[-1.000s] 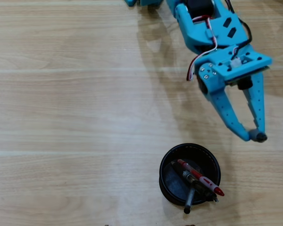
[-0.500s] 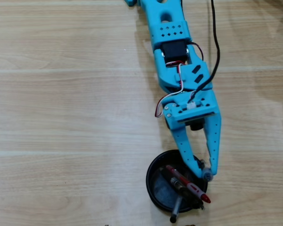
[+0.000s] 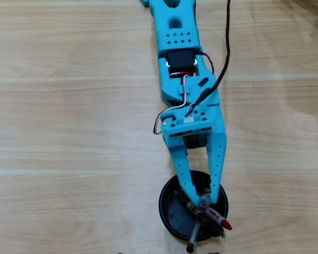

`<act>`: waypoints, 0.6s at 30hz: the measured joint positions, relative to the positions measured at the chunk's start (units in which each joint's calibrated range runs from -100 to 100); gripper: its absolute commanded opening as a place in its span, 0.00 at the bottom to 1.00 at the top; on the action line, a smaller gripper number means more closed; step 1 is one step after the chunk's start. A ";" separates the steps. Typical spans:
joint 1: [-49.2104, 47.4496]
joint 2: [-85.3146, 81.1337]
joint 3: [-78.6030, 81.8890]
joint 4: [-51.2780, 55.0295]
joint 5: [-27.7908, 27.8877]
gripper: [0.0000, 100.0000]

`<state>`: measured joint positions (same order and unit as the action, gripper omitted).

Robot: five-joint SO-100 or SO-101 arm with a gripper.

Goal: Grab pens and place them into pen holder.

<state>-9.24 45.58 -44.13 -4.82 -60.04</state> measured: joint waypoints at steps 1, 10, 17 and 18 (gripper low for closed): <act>0.17 0.76 0.00 0.00 0.00 0.02; 1.01 3.22 0.00 0.00 0.00 0.09; 0.93 3.22 0.00 0.00 0.00 0.09; 1.01 3.22 0.00 0.00 0.00 0.09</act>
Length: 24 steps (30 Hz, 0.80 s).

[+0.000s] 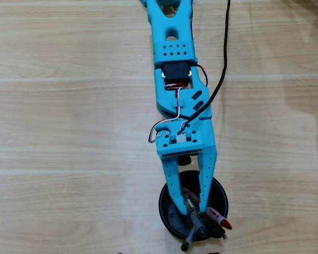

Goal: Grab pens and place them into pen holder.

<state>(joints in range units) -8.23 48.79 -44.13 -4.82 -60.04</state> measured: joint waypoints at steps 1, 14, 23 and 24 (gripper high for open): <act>0.08 0.00 0.00 0.00 0.00 0.09; -0.08 -26.75 13.19 20.33 13.25 0.04; -3.12 -77.02 59.41 67.70 35.42 0.09; -3.38 -82.01 65.34 68.48 37.98 0.09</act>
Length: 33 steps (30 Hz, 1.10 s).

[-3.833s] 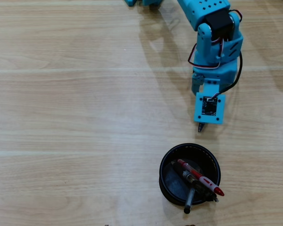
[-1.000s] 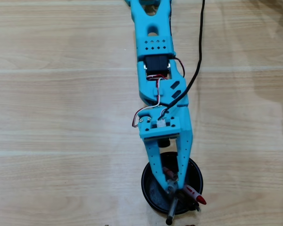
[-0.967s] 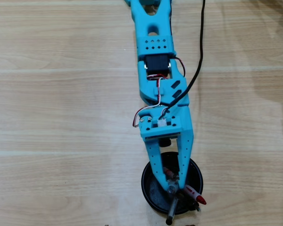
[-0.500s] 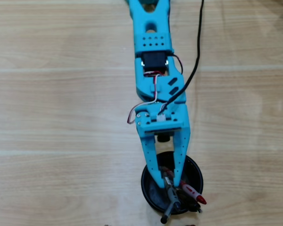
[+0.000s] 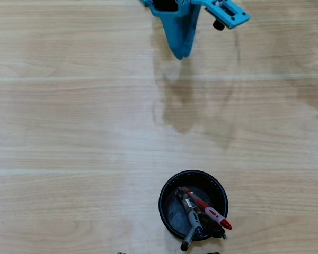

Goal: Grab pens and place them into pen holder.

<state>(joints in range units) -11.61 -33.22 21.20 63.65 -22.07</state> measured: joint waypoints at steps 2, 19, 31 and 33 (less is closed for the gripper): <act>-0.42 -10.41 11.69 1.21 4.23 0.11; -2.20 -65.68 65.43 10.94 7.98 0.05; -13.09 -65.85 72.78 8.27 8.56 0.02; -13.17 -65.85 72.78 8.27 8.56 0.02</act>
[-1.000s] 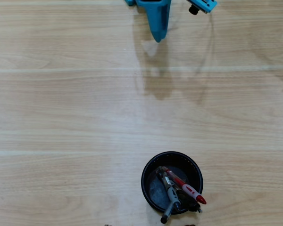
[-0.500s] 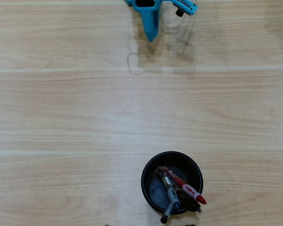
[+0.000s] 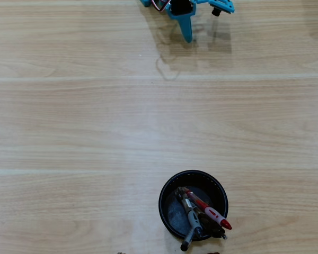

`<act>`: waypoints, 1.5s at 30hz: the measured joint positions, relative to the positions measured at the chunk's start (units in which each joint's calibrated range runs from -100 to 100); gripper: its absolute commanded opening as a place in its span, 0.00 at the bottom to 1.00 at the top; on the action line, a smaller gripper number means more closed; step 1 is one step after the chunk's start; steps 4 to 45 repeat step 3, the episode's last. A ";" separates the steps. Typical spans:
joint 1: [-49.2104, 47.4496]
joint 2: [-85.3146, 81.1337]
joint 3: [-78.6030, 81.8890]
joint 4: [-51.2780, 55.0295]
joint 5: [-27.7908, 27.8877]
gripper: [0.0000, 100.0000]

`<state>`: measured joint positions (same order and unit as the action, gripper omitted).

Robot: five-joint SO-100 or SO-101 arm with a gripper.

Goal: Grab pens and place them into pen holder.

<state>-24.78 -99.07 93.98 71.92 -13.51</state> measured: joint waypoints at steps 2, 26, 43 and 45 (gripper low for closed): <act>0.00 0.00 0.00 0.00 0.00 0.02; 0.00 0.00 0.00 0.00 0.00 0.02; 0.00 0.00 0.00 0.00 0.00 0.02; 0.00 0.00 0.00 0.00 0.00 0.02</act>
